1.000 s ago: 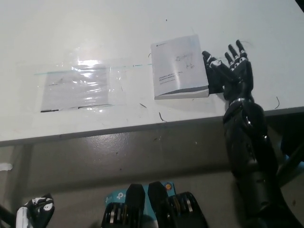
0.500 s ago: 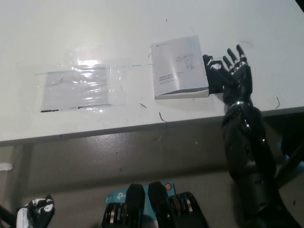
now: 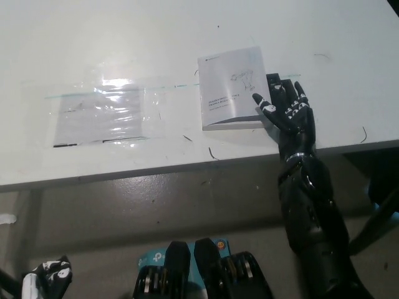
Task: The robot uses its right hand to slide under the cover of the book kept in the middle of the desk and open it
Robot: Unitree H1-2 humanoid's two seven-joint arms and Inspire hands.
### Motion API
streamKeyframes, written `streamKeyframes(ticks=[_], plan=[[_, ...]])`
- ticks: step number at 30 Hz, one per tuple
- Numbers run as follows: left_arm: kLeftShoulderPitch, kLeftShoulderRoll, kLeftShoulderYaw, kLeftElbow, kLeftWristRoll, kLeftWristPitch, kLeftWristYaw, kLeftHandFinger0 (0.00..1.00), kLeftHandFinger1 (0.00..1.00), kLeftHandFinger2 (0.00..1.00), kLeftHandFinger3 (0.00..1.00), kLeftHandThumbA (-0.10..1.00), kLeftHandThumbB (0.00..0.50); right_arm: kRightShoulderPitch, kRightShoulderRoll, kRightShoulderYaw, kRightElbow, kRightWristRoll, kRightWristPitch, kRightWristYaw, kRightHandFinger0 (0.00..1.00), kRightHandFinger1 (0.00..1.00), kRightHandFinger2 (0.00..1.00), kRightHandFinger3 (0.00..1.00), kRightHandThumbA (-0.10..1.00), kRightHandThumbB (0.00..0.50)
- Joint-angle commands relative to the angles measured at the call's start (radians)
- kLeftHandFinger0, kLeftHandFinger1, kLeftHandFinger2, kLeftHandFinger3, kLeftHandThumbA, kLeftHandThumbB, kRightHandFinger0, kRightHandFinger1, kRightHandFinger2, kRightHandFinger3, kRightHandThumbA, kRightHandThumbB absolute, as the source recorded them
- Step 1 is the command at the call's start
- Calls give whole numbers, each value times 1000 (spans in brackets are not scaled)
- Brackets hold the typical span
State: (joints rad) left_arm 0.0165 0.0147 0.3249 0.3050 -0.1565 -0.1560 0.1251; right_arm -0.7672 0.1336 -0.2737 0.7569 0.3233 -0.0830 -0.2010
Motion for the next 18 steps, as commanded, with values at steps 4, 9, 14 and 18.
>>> streamKeyframes(ticks=[4,9,14,18], plan=[[1,3,0,-8,2,-41,13,603,604,661,764,685,0,-30,-2,4,8,11,-40,44,937,1000,1000,1000,1000,107],[14,-3,-4,-16,8,-41,13,616,607,662,763,675,0,-34,-3,25,-1,-19,-40,37,837,1000,988,1000,1000,107],[18,0,-3,-26,14,-21,19,610,603,663,767,693,0,-63,-9,46,-15,-39,-25,28,767,1000,958,1000,1000,126],[18,5,0,-22,5,-22,13,618,619,680,774,700,5,-87,-17,71,-9,-68,-25,16,741,972,940,1000,1000,154]])
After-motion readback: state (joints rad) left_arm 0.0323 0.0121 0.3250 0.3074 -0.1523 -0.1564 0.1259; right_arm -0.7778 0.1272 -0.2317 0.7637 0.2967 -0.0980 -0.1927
